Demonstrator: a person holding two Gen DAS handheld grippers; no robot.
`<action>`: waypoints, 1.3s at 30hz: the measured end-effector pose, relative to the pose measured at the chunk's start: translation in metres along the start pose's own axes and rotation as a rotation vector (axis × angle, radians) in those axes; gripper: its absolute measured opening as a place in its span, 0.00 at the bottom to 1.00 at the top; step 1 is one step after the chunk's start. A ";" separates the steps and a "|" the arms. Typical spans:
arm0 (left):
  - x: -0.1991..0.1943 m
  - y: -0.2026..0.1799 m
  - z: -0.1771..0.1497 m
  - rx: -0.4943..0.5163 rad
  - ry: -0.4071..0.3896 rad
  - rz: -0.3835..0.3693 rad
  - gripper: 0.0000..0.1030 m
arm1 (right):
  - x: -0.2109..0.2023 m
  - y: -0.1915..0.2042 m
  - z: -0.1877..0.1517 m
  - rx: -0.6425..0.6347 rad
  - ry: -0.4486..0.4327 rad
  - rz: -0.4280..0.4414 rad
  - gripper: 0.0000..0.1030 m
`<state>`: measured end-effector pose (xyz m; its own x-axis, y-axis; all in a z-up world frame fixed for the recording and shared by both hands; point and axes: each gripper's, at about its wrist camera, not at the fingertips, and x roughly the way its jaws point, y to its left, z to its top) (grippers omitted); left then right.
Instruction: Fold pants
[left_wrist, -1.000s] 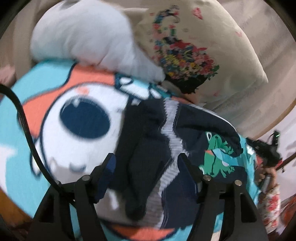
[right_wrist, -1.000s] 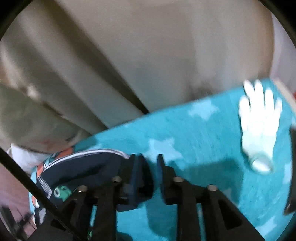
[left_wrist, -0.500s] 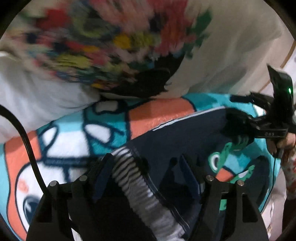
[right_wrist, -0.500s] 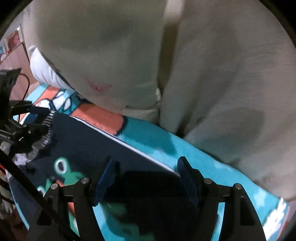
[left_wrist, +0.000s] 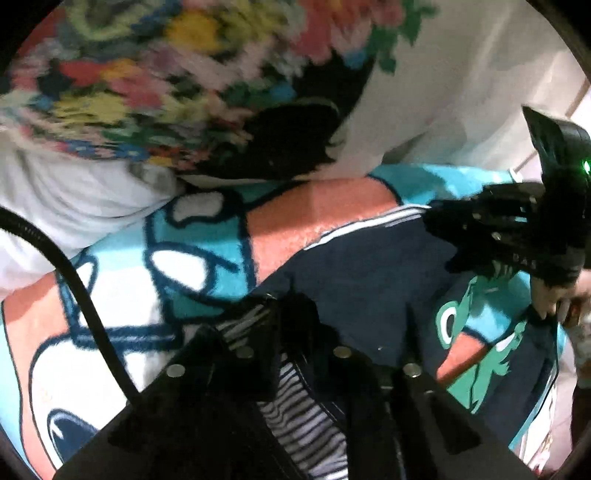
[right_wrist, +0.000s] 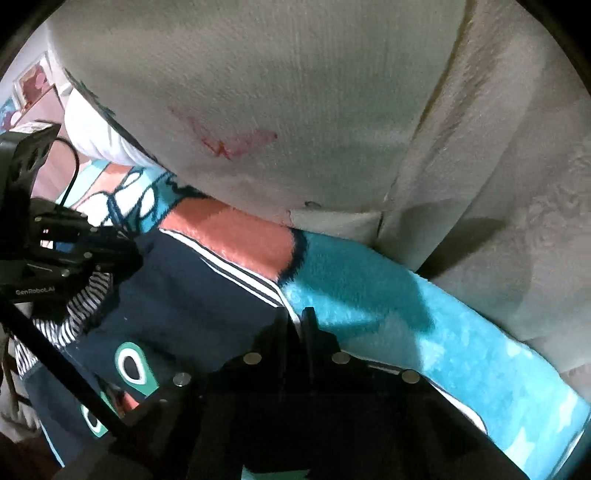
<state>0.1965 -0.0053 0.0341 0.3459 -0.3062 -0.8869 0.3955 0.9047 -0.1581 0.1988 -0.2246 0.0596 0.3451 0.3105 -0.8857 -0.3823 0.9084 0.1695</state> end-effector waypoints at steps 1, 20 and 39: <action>-0.006 -0.001 -0.002 -0.009 -0.012 0.005 0.05 | -0.007 0.001 -0.001 0.006 -0.019 -0.005 0.07; -0.139 -0.038 -0.141 -0.091 -0.294 -0.001 0.18 | -0.090 0.127 -0.127 -0.143 -0.049 0.041 0.02; -0.151 0.044 -0.230 -0.423 -0.381 -0.075 0.51 | 0.026 0.144 0.036 -0.314 -0.047 -0.175 0.65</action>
<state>-0.0344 0.1486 0.0613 0.6436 -0.3878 -0.6599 0.0826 0.8923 -0.4438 0.1835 -0.0758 0.0768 0.4649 0.1769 -0.8675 -0.5557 0.8211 -0.1304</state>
